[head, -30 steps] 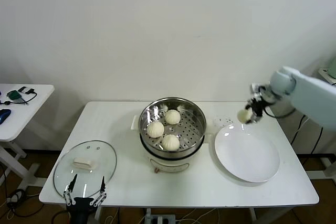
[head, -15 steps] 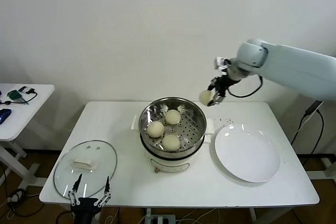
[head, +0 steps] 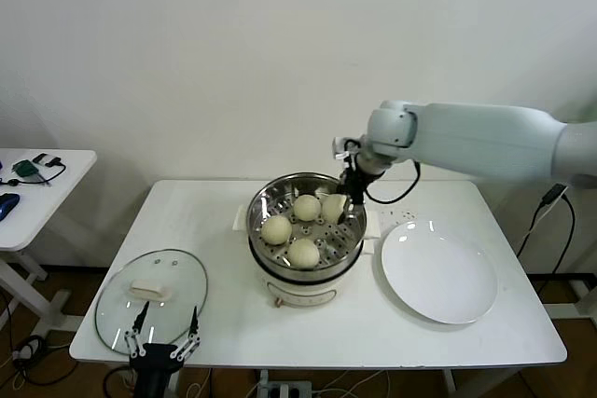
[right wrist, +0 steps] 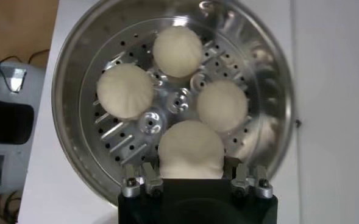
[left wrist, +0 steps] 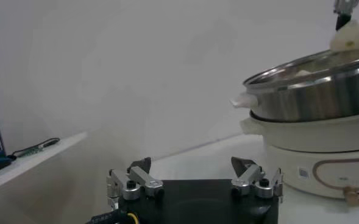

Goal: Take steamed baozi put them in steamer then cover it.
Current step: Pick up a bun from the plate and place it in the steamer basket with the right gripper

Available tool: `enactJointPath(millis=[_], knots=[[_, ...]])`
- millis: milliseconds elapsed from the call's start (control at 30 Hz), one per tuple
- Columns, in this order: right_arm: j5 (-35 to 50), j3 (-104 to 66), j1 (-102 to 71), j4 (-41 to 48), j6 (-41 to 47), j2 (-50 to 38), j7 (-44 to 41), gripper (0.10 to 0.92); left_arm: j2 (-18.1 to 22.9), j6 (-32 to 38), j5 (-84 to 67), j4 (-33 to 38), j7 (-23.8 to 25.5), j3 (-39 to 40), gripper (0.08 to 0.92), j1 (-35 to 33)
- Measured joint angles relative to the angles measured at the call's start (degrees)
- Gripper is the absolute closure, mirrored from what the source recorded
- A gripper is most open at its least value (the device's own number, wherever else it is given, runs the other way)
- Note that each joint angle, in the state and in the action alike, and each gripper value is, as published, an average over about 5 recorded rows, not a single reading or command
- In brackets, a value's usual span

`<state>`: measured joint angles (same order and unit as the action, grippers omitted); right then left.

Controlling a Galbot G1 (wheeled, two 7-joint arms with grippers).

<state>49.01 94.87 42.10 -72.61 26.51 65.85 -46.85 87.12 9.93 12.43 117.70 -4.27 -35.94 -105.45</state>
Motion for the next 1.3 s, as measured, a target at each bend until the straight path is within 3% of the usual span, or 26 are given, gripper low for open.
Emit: enactJointPath(millis=[333,767,1033,1300], knots=[[-1.4,1.0,-3.0,4.0,0.0,4.6,0.0,0.347,0.0,0.1,-0.6,-0.5,0.0,-0.8,0.177,0.3],[-2.6,1.9,-3.4,4.6,0.2,4.5,-0.2,0.346,-0.1,0.2,-1.3,-0.4,-0.1,-1.3,0.177,0.4],[-2.2,1.5,-3.4,4.4,0.3,3.6,-0.2,0.218,-0.1,0.0,-1.3,-0.3,-0.1,-1.3,0.177,0.5],[-2.0,0.3,-2.3,3.7,-0.1,2.2,-1.0,0.203,-0.1,-0.2,-1.3,-0.2,-0.1,-1.5,0.177,0.7]])
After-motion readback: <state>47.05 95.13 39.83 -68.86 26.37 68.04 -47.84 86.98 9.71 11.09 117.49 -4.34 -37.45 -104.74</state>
